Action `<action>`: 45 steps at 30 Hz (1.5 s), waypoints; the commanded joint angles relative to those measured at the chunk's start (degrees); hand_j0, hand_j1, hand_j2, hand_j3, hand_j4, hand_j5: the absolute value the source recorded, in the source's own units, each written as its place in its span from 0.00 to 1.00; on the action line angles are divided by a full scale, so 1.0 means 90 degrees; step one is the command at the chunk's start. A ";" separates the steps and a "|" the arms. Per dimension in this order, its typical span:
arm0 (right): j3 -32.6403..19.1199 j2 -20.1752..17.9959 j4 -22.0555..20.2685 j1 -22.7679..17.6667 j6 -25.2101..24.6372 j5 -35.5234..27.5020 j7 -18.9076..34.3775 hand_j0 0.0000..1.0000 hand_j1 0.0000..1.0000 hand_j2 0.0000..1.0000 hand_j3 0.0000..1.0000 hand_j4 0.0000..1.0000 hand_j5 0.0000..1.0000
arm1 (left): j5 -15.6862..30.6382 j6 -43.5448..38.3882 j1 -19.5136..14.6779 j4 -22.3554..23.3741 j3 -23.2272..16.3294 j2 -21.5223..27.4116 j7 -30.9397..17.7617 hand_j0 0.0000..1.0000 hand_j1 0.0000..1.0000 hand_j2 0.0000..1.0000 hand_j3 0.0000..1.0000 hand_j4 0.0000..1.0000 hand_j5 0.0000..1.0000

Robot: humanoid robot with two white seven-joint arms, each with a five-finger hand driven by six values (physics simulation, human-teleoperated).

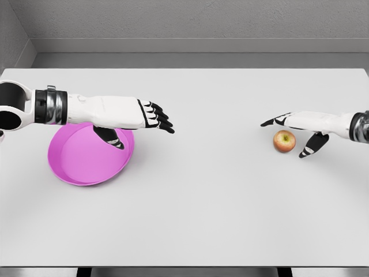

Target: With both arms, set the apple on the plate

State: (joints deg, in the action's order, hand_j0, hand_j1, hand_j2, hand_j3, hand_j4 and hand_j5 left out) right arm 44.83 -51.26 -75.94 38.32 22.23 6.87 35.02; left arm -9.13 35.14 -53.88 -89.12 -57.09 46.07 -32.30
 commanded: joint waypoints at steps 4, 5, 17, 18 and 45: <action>-0.0010 0.0002 0.0059 0.0000 0.0000 -0.0012 -0.0002 0.87 0.87 0.87 0.87 0.87 0.87 | 0.0038 -0.0016 -0.0010 0.0000 -0.0004 -0.0001 0.0005 1.00 1.00 1.00 1.00 1.00 1.00; -0.0010 0.0002 0.0059 0.0010 0.0000 -0.0012 -0.0002 0.83 0.83 0.83 0.83 0.83 0.83 | 0.0038 -0.0016 0.0000 0.0000 -0.0004 -0.0001 0.0005 1.00 1.00 1.00 1.00 1.00 1.00; -0.0010 -0.0007 0.0040 0.0000 0.0069 -0.0012 -0.0002 0.73 0.73 0.73 0.73 0.73 0.73 | 0.0038 -0.0016 0.0000 0.0000 -0.0004 0.0008 0.0005 1.00 1.00 1.00 1.00 1.00 1.00; 0.0000 -0.0007 0.0040 0.0000 0.0079 -0.0012 -0.0002 0.71 0.71 0.71 0.71 0.71 0.71 | 0.0038 -0.0016 -0.0010 0.0000 -0.0004 0.0009 0.0005 1.00 1.00 1.00 1.00 1.00 1.00; 0.0419 0.1262 -0.0830 0.0908 0.0928 -0.0881 -0.0002 0.52 0.52 0.52 0.52 0.52 0.52 | 0.0038 -0.0016 -0.0010 0.0000 -0.0004 -0.0001 -0.0005 1.00 1.00 1.00 1.00 1.00 1.00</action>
State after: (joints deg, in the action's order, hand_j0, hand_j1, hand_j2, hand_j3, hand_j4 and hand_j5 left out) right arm 48.00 -42.53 -84.39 46.58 31.66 -0.45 35.02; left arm -9.14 35.14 -53.96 -89.12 -57.18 46.02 -32.32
